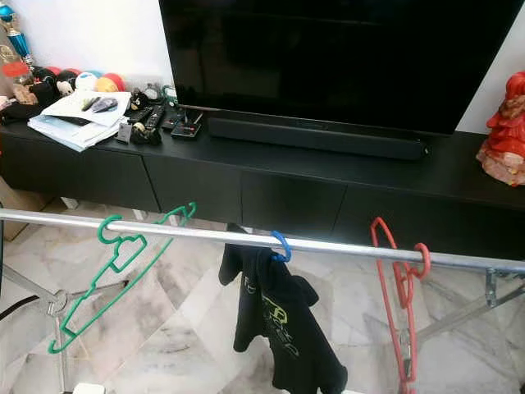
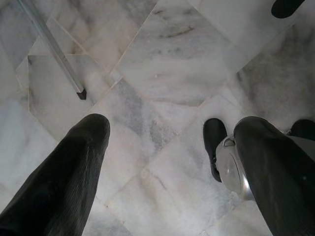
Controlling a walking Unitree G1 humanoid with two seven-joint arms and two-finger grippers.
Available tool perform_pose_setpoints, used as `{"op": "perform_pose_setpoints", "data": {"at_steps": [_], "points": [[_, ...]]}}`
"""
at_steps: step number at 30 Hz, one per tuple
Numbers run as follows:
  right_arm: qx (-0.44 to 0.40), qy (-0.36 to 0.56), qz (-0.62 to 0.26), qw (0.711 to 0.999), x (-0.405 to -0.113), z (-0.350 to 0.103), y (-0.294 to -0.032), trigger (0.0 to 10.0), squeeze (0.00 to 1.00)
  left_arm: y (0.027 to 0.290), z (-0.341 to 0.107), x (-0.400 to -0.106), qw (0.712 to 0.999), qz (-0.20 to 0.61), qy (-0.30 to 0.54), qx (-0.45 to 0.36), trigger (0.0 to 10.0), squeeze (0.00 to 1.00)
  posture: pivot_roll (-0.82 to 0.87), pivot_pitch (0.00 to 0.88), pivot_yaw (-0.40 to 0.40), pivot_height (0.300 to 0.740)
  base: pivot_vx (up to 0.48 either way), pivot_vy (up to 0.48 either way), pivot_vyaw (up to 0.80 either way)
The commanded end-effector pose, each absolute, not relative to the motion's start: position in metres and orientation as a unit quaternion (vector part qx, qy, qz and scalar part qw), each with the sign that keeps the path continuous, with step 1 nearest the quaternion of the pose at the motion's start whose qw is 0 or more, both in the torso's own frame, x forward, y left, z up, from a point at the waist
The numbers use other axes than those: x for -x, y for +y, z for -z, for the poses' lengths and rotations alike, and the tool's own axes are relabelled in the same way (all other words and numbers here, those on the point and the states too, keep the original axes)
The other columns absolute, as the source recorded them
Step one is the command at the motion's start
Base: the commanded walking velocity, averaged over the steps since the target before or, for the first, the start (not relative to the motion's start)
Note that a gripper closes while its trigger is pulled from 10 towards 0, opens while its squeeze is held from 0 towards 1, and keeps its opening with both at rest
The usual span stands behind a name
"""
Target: Hang hanger
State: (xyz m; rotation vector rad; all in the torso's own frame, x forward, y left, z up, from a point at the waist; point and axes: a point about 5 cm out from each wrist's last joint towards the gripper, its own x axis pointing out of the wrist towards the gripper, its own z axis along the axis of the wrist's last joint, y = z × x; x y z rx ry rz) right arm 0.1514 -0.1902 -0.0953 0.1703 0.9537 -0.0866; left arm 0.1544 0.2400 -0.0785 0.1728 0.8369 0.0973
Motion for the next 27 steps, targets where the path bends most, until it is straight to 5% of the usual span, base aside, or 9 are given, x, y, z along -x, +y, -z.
{"op": "perform_pose_setpoints", "data": {"at_steps": [1, 27], "points": [[-0.084, 0.457, 0.044, 0.885, -0.1501, 0.0955, -0.1904, 10.0, 0.00, 0.2399, 0.0814, -0.1488, 0.905, -0.053, 0.414, -0.080, 10.0, 0.00, 0.01, 0.105, -0.024, 0.740, 0.000, 0.000, 0.00], [-0.082, 0.455, 0.043, 0.886, -0.1511, 0.0944, -0.1949, 10.0, 0.00, 0.2339, 0.0832, -0.1482, 0.908, -0.062, 0.410, -0.066, 10.0, 0.00, 0.01, 0.106, -0.037, 0.740, -0.286, 0.000, 0.00]]}}
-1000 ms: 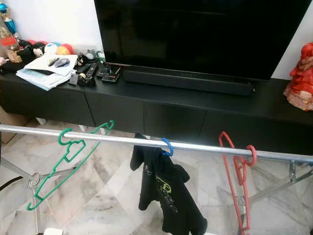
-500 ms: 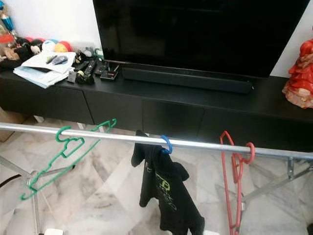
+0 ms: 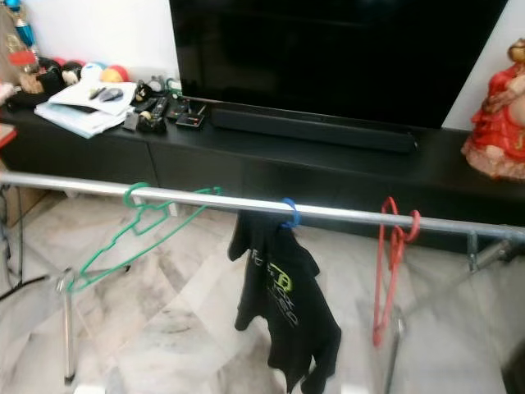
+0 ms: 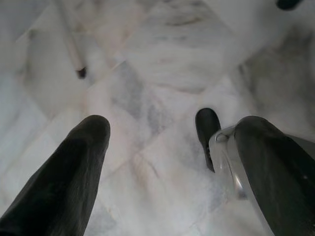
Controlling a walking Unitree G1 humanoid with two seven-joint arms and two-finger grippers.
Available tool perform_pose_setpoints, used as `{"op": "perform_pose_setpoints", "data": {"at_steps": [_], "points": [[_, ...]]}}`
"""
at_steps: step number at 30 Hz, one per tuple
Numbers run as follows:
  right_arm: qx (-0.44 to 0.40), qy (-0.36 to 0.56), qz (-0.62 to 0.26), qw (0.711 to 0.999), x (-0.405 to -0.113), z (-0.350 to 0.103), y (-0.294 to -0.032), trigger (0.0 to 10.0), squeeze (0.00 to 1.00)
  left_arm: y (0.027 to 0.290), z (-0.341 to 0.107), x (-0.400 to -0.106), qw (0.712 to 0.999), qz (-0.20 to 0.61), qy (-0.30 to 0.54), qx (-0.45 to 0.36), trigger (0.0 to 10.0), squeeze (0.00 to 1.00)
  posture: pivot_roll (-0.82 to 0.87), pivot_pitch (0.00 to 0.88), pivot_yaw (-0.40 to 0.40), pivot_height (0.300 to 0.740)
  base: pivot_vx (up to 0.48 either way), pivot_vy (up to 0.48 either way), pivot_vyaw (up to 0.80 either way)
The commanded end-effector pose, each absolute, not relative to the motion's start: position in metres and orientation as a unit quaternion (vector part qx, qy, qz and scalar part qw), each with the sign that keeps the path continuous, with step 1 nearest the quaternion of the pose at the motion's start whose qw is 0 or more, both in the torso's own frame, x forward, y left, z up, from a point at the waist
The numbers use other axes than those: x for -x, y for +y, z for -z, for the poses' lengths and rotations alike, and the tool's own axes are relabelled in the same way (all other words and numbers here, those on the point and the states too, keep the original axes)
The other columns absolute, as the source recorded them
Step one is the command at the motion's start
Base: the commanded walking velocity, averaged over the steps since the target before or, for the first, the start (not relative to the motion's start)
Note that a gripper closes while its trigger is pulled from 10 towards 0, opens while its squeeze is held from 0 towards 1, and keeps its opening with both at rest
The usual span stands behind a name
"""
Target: Hang hanger
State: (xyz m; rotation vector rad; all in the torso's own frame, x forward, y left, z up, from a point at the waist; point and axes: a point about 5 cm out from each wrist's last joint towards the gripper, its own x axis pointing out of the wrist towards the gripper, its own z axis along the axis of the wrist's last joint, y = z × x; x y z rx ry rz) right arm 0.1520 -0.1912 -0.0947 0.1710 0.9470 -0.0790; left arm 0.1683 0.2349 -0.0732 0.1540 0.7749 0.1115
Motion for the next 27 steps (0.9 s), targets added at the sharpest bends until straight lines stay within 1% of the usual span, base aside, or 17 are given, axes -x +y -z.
{"op": "perform_pose_setpoints", "data": {"at_steps": [1, 12, 19, 24, 27], "points": [[-0.081, 0.456, 0.043, 0.885, -0.1505, 0.0946, -0.1954, 10.0, 0.00, 0.2339, 0.0831, -0.1483, 0.908, -0.062, 0.410, -0.066, 10.0, 0.00, 0.01, 0.106, -0.038, 0.740, -0.311, 0.000, 0.00], [-0.080, 0.463, 0.045, 0.881, -0.1467, 0.0960, -0.1976, 10.0, 0.00, 0.2345, 0.0844, -0.1460, 0.905, -0.067, 0.415, -0.062, 10.0, 0.00, 0.01, 0.102, -0.042, 0.740, -0.315, 0.000, 0.00], [-0.078, 0.466, 0.047, 0.880, -0.1451, 0.0956, -0.2040, 10.0, 0.00, 0.2337, 0.0848, -0.1455, 0.905, -0.068, 0.415, -0.059, 10.0, 0.00, 0.00, 0.099, -0.043, 0.740, -0.323, 0.000, 0.00], [-0.079, 0.466, 0.045, 0.880, -0.1454, 0.0958, -0.2021, 10.0, 0.00, 0.2352, 0.0848, -0.1451, 0.904, -0.071, 0.417, -0.058, 10.0, 0.00, 0.01, 0.099, -0.043, 0.740, -0.324, 0.000, 0.00], [-0.080, 0.464, 0.043, 0.881, -0.1467, 0.0958, -0.1992, 10.0, 0.00, 0.2356, 0.0851, -0.1444, 0.903, -0.073, 0.419, -0.057, 10.0, 0.00, 0.01, 0.097, -0.042, 0.740, 0.000, 0.000, 0.00]]}}
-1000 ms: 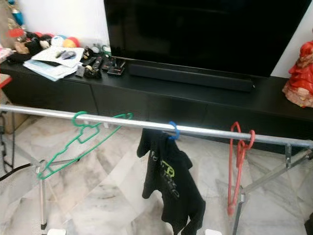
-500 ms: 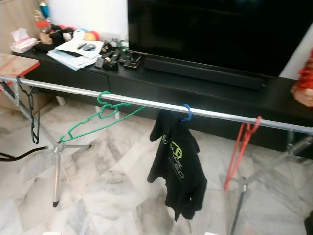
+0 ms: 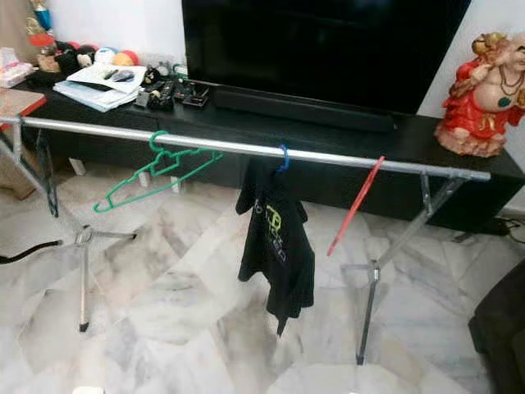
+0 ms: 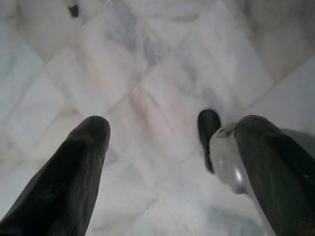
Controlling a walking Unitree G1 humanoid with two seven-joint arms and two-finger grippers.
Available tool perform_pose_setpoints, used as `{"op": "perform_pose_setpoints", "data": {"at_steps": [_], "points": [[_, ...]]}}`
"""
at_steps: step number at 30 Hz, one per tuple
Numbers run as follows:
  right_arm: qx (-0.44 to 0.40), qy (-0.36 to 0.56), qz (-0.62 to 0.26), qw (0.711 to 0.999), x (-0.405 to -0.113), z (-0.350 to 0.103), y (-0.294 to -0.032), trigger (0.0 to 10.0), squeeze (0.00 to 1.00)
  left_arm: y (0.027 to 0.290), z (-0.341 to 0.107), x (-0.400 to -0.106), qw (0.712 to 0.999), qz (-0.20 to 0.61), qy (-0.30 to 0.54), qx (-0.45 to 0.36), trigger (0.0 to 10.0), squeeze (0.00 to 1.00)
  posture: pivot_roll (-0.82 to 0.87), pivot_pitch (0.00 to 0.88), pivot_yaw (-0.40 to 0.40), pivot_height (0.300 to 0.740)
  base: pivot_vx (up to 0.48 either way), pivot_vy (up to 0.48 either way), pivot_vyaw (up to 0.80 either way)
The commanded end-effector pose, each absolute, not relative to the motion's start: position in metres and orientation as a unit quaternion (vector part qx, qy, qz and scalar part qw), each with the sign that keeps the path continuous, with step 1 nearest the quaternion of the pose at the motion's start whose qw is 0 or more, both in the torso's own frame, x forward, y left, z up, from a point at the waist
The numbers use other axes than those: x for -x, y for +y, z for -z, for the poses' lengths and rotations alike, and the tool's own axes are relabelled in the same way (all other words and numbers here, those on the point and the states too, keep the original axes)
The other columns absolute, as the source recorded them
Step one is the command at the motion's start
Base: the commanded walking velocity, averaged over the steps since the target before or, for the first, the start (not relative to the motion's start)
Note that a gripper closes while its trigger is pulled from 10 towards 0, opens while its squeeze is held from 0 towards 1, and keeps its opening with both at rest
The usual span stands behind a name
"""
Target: Hang hanger
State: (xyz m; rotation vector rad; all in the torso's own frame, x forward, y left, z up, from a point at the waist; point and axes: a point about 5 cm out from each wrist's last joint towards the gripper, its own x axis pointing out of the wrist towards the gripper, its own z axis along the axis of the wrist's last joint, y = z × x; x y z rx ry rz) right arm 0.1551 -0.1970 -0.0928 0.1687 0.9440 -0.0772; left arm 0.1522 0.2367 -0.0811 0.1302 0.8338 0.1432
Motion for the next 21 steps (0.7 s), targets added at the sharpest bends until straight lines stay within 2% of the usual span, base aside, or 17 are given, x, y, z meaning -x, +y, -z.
{"op": "perform_pose_setpoints", "data": {"at_steps": [1, 2, 10, 21], "points": [[-0.081, 0.463, 0.041, 0.882, -0.148, 0.096, -0.197, 10.0, 0.00, 0.236, 0.085, -0.144, 0.902, -0.074, 0.421, -0.058, 10.0, 0.00, 0.01, 0.097, -0.042, 0.740, 0.000, 0.000, 0.00], [-0.081, 0.463, 0.041, 0.882, -0.148, 0.096, -0.197, 10.0, 0.00, 0.236, 0.085, -0.144, 0.902, -0.074, 0.421, -0.058, 10.0, 0.00, 0.01, 0.097, -0.042, 0.740, 0.000, 0.000, 0.00], [-0.081, 0.468, 0.030, 0.880, -0.150, 0.096, -0.189, 10.0, 0.00, 0.235, 0.085, -0.146, 0.904, -0.077, 0.417, -0.049, 10.0, 0.00, 0.01, 0.092, -0.043, 0.740, 0.000, 0.000, -0.77], [-0.082, 0.474, 0.044, 0.876, -0.141, 0.094, -0.219, 10.0, 0.00, 0.235, 0.086, -0.143, 0.902, -0.074, 0.424, -0.044, 10.0, 0.00, 0.01, 0.097, -0.042, 0.740, 0.000, 0.000, -0.79]]}}
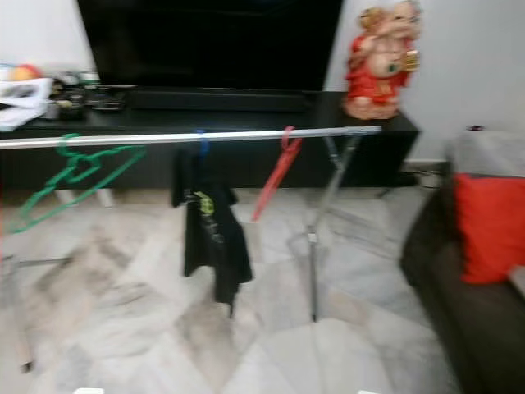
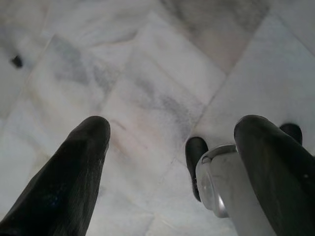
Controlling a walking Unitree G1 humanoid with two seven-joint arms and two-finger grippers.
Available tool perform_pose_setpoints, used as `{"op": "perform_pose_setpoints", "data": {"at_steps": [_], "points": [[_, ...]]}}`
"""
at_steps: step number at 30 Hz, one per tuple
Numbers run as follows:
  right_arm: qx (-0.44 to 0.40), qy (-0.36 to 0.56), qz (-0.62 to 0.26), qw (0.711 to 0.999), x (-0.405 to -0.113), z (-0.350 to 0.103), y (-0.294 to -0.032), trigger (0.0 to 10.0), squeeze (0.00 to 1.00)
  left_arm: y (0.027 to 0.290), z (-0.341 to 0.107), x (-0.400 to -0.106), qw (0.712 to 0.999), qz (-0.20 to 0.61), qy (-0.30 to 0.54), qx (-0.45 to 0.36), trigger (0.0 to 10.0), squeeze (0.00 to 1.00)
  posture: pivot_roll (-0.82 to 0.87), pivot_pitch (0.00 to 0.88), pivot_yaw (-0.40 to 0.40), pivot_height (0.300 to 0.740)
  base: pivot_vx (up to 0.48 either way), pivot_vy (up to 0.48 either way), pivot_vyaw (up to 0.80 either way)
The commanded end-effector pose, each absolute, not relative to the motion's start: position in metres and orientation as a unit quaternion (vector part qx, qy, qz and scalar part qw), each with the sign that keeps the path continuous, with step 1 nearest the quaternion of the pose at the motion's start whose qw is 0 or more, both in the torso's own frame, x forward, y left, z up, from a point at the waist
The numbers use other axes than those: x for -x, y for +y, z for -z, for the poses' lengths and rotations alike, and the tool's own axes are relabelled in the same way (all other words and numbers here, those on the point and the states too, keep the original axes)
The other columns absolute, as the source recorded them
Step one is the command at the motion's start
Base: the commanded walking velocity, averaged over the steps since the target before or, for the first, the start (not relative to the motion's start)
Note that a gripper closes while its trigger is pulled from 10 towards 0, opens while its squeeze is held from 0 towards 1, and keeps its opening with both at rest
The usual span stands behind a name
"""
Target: Hang hanger
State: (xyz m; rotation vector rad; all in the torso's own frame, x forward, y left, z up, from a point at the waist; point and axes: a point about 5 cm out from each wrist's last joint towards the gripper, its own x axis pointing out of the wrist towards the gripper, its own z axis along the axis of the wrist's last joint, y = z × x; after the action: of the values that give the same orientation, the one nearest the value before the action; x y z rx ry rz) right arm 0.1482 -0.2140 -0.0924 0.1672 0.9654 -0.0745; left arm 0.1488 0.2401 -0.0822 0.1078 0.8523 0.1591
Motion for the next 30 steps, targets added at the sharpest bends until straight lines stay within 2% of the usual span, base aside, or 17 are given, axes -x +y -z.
{"op": "perform_pose_setpoints", "data": {"at_steps": [1, 7, 22, 30], "points": [[-0.082, 0.474, 0.043, 0.876, -0.141, 0.094, -0.219, 10.0, 0.00, 0.235, 0.086, -0.143, 0.901, -0.071, 0.425, -0.049, 10.0, 0.00, 0.01, 0.097, -0.042, 0.740, 0.000, 0.000, -0.79], [-0.085, 0.476, 0.040, 0.875, -0.141, 0.095, -0.217, 10.0, 0.00, 0.236, 0.086, -0.142, 0.900, -0.081, 0.426, -0.041, 10.0, 0.00, 0.00, 0.099, -0.042, 0.740, 0.000, 0.000, -0.79], [-0.092, 0.478, 0.022, 0.873, -0.149, 0.097, -0.188, 10.0, 0.00, 0.238, 0.086, -0.142, 0.899, -0.078, 0.428, -0.048, 10.0, 0.00, 0.00, 0.099, -0.036, 0.740, 0.000, 0.000, -0.79], [-0.091, 0.482, 0.027, 0.871, -0.140, 0.099, -0.197, 10.0, 0.00, 0.238, 0.086, -0.143, 0.900, -0.076, 0.426, -0.047, 10.0, 0.00, 0.00, 0.099, -0.032, 0.740, 0.000, 0.000, -0.79]]}}
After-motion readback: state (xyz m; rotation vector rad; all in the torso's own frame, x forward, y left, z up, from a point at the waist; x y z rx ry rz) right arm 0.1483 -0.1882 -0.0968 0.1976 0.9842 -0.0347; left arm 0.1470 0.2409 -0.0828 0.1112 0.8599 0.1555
